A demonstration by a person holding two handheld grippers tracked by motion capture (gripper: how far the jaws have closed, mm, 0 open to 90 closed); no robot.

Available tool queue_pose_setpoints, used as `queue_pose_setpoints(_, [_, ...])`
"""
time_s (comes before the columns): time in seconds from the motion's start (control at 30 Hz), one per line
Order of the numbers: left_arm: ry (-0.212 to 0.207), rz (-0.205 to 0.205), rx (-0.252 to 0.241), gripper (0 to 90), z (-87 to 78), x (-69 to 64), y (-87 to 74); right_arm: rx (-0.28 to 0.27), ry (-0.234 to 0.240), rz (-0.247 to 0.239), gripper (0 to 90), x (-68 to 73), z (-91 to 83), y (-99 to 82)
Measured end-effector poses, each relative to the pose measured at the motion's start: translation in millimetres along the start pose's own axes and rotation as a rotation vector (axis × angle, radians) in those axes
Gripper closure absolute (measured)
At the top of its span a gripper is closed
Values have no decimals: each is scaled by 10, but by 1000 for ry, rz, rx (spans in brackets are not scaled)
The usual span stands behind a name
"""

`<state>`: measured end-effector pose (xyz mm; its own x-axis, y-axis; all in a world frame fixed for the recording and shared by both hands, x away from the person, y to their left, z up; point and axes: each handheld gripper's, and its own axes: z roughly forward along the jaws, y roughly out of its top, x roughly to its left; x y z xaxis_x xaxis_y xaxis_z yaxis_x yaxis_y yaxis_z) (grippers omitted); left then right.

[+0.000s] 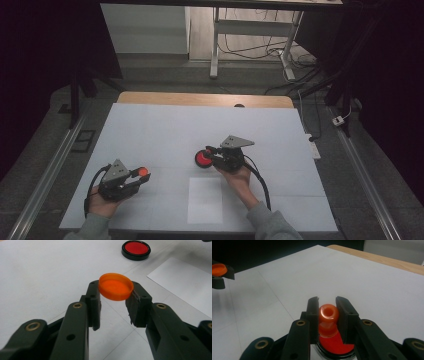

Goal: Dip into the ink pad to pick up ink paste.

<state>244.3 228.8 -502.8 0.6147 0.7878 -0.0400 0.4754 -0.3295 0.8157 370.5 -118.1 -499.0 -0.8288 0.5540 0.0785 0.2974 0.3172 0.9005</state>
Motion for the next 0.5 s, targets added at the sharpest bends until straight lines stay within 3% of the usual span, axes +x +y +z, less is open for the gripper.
queue_pose_setpoints(0.5, [-2,1,5,653,15,3,-6,0,-8,-12,724,18,-13,-5])
